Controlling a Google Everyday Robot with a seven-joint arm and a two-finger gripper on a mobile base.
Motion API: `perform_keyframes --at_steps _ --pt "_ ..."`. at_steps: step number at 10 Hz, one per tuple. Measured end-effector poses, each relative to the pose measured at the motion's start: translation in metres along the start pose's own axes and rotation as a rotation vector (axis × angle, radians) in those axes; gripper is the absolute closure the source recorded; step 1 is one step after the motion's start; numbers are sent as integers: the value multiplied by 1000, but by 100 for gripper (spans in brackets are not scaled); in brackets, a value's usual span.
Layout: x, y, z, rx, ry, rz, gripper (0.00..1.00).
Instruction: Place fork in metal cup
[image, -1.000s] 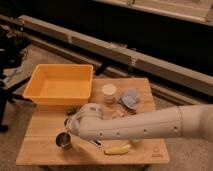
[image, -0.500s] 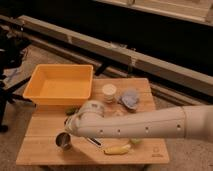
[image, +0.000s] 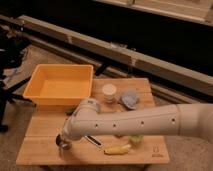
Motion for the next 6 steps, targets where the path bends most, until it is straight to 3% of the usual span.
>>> perform_keyframes --at_steps 3,6 --pt "-11 -10 24 -23 -67 -28 100" --pt "-8 -3 38 -46 -74 -19 97"
